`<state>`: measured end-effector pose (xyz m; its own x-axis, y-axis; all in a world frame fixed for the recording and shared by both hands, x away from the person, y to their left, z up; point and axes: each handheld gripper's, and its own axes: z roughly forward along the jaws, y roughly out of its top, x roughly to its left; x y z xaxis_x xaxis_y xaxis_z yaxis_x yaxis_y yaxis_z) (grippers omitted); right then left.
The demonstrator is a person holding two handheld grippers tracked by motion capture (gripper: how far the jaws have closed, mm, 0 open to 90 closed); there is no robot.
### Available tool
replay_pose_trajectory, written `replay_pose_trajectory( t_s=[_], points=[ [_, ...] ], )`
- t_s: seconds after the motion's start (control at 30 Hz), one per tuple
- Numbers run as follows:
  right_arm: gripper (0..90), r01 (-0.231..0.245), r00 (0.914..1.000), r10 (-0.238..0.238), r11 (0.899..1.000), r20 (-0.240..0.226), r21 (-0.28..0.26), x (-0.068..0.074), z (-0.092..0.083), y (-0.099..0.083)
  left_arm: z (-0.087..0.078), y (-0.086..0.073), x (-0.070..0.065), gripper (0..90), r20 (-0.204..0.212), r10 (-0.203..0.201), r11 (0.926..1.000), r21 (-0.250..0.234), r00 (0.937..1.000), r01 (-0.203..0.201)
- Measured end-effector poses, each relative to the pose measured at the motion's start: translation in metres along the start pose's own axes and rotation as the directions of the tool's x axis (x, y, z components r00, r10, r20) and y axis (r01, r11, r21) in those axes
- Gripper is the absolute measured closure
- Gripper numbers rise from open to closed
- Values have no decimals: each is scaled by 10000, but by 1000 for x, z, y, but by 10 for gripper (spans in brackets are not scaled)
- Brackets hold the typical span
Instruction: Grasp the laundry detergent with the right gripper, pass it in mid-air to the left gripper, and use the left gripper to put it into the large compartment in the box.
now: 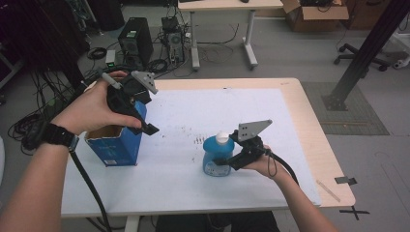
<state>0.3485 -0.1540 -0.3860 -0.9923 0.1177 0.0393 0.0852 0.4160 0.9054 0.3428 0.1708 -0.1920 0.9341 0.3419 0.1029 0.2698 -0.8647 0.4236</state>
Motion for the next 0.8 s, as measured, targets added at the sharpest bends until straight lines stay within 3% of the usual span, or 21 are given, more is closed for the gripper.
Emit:
replay_pose_trajectory(
  t_s=[0.8],
  points=[
    [379, 209, 9997, -210, 9998, -99, -31, 1, 0, -2, 0, 1, 0, 36, 35, 48, 10000, -17, 10000, -48]
  ],
)
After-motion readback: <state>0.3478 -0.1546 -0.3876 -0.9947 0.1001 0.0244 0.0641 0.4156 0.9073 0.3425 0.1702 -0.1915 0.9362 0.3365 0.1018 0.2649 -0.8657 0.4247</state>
